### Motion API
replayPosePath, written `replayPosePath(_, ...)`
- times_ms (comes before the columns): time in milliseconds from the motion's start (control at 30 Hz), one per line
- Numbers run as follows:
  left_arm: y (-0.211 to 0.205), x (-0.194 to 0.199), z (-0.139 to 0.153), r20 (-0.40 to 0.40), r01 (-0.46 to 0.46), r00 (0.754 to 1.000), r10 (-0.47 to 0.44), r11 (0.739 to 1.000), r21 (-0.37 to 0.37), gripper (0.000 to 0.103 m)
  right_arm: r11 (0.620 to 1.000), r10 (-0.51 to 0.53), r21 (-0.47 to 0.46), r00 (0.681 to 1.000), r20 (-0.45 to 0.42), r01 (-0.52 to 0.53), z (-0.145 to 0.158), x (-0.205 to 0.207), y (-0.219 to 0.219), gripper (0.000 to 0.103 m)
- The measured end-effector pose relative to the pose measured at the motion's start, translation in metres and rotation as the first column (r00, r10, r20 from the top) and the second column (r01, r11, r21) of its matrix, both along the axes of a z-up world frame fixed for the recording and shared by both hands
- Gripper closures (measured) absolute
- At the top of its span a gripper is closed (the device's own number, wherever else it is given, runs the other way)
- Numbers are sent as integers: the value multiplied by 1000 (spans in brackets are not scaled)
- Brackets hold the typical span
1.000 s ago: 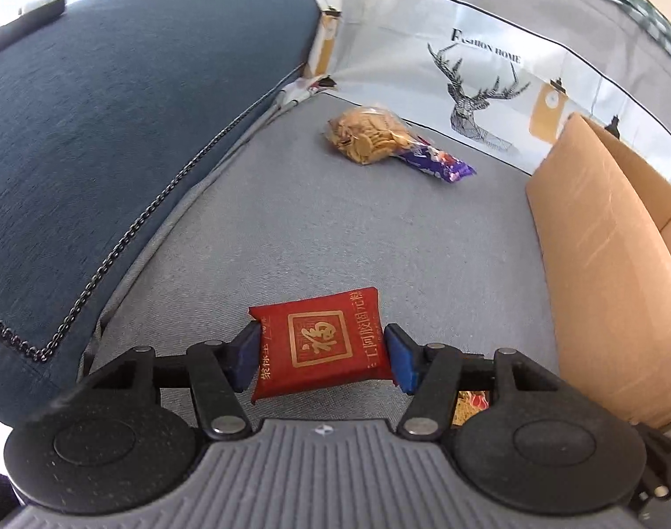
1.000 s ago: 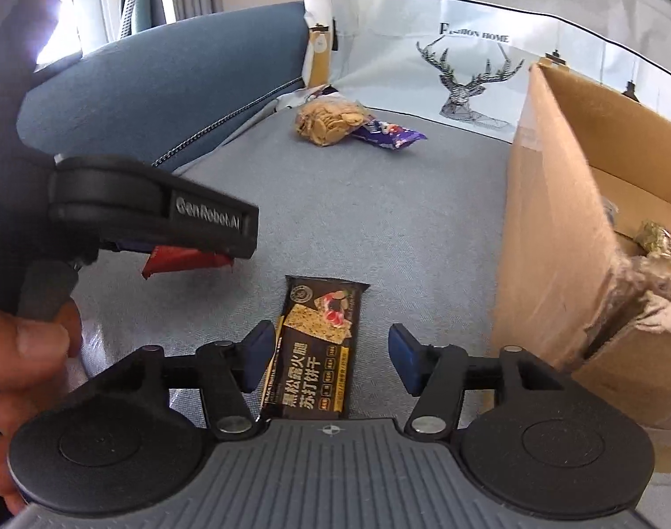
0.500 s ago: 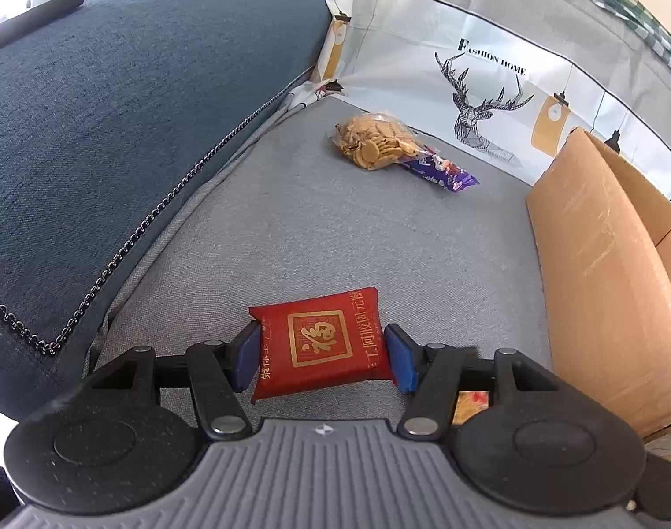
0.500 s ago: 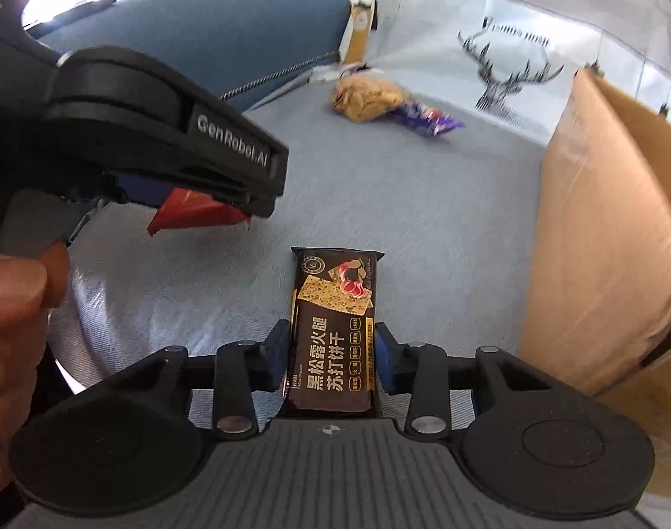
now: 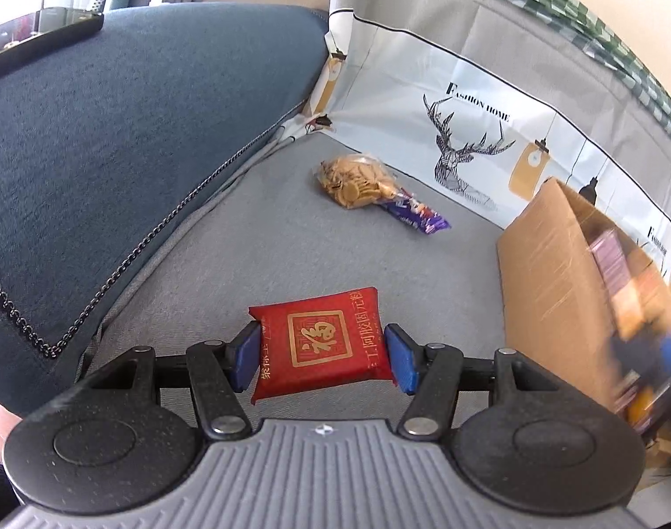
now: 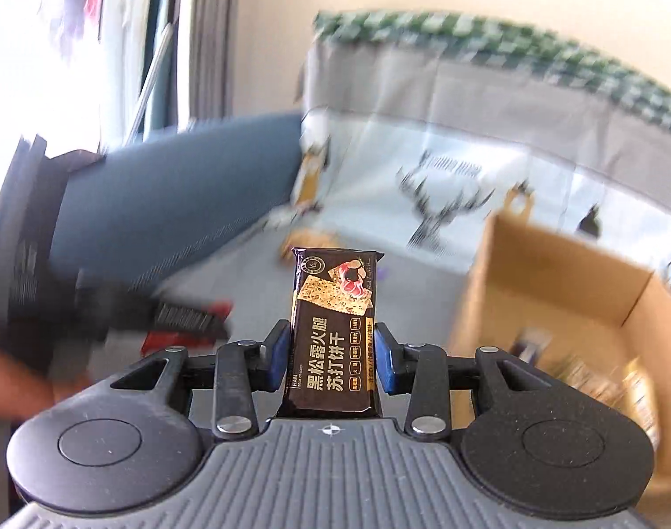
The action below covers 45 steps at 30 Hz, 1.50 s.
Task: Organize snacks
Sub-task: 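Carry the dark biscuit pack and red packet over the box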
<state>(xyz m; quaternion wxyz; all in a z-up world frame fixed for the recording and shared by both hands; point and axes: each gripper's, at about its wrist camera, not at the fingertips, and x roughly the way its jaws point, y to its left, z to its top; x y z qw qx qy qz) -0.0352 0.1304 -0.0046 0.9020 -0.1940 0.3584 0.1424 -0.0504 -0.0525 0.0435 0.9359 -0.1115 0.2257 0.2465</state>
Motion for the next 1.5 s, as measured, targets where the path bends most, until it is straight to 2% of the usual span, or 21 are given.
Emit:
replayPosePath(167, -16, 6, 11, 10, 24, 1000, -24, 1000, 6, 39, 998, -51, 44, 992, 118, 46, 53, 22, -43, 62)
replayPosePath(267, -30, 9, 19, 24, 56, 998, -57, 998, 19, 39, 992, -109, 77, 982, 152, 99, 68, 40, -75, 62)
replayPosePath(367, -43, 10, 27, 50, 86, 995, -88, 996, 32, 39, 974, -204, 129, 971, 122, 188, 59, 59, -106, 62)
replayPosePath(433, -52, 10, 33, 67, 106, 992, -108, 994, 41, 39, 953, -271, 154, 962, 43, 262, 48, 71, -123, 62)
replayPosePath(533, -67, 11, 43, 99, 134, 985, -140, 989, 65, 39, 935, -304, 207, 952, 49, 288, 51, 76, -138, 62)
replayPosePath(633, -86, 16, 57, 142, 170, 973, -183, 981, 97, 39, 926, -322, 216, 946, 29, 309, 48, 79, -150, 62)
replayPosePath(800, -120, 34, 91, 223, 236, 939, -262, 962, 138, 39, 922, -339, 213, 940, 46, 322, 49, 81, -161, 62)
replayPosePath(1000, -162, 86, 123, 278, 346, 879, -387, 920, 187, 39, 916, -366, 200, 928, 68, 347, 51, 75, -180, 62)
replayPosePath(1100, -179, 102, 123, 312, 388, 840, -444, 894, 226, 39, 913, -382, 181, 921, 71, 365, 49, 74, -188, 62)
replayPosePath(1167, -186, 103, 111, 327, 410, 816, -478, 875, 256, 39, 911, -394, 168, 916, 72, 378, 47, 73, -194, 62)
replayPosePath(1200, -189, 104, 103, 313, 421, 812, -493, 866, 271, 39, 908, -401, 163, 913, 71, 386, 47, 73, -197, 62)
replayPosePath(1233, -191, 109, 96, 277, 423, 827, -489, 866, 268, 39, 906, -407, 159, 911, 69, 393, 46, 74, -200, 62)
replayPosePath(1267, -190, 116, 91, 250, 424, 844, -474, 876, 230, 39, 903, -413, 154, 908, 67, 400, 45, 74, -203, 62)
replayPosePath(1333, -185, 127, 82, 244, 438, 856, -456, 890, 125, 39, 901, -422, 140, 904, 71, 410, 43, 76, -208, 62)
replayPosePath(1433, -188, 139, 79, 239, 432, 860, -452, 892, 133, 39, 891, -448, 125, 890, 88, 437, 43, 80, -212, 62)
replayPosePath(1500, -186, 145, 78, 238, 434, 863, -446, 895, 103, 39, 877, -472, 147, 878, 80, 458, 44, 84, -216, 62)
